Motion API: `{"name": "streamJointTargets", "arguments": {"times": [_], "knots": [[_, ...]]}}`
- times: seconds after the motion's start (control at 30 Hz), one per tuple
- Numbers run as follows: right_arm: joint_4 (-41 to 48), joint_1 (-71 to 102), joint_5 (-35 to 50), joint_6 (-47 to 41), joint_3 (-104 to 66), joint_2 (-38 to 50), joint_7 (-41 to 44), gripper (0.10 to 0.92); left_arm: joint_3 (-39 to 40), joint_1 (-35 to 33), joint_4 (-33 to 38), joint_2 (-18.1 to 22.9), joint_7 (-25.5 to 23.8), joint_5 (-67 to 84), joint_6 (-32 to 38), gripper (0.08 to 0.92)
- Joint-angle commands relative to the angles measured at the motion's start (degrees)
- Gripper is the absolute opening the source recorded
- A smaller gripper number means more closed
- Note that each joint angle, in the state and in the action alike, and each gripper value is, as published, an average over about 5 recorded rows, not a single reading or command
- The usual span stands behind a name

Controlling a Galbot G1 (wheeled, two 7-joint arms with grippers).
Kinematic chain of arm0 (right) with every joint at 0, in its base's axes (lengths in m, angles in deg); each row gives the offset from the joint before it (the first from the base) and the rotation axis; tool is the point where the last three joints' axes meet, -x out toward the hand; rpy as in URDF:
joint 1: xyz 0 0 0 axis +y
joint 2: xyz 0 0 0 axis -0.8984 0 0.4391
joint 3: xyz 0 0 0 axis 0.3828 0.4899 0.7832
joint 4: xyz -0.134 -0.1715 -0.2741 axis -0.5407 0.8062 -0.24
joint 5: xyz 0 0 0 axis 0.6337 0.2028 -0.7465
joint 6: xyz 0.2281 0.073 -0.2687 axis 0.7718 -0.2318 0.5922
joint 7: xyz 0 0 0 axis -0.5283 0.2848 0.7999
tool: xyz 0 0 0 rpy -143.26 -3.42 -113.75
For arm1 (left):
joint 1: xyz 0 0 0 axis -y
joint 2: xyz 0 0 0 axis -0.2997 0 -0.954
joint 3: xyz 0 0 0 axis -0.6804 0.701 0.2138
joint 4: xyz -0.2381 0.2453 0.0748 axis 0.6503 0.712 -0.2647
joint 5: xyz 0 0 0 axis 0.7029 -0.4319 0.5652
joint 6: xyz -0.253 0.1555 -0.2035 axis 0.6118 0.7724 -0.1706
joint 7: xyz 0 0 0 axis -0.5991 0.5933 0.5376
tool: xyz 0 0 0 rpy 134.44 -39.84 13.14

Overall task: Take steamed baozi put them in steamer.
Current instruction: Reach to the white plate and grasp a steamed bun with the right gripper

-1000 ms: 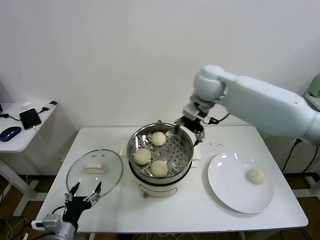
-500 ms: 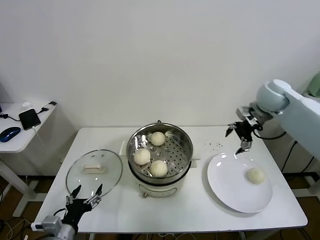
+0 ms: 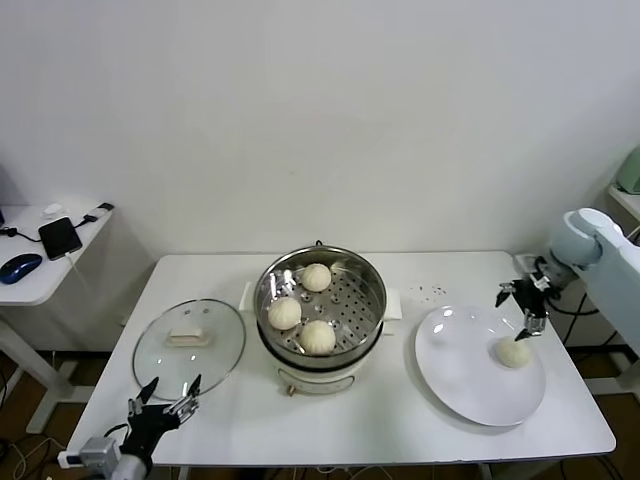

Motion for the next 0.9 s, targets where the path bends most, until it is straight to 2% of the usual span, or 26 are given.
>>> {"name": "streamJointTargets", "arguments": {"times": [0.03,0.43,0.9], "knots": [[3.80,7.87,-5.16,3.14,-6.76,-1.01,-1.67,0.823,-0.15,-0.07,-0.36,-0.29,-0.06,0.16,-0.11,0.823],[8.39,8.35,-12.03,6.60,-8.51,-6.62,-4.70,0.823,-0.40,-0.42,-0.21,-0.28,-0.02,0.05,-0.11,0.823],[8.83,8.81,-13.68,5.58,-8.48,-7.46,-4.25,0.823,-0.31,-0.32,-0.40,-0.24,-0.03,0.04,-0.08,0.823]]}}
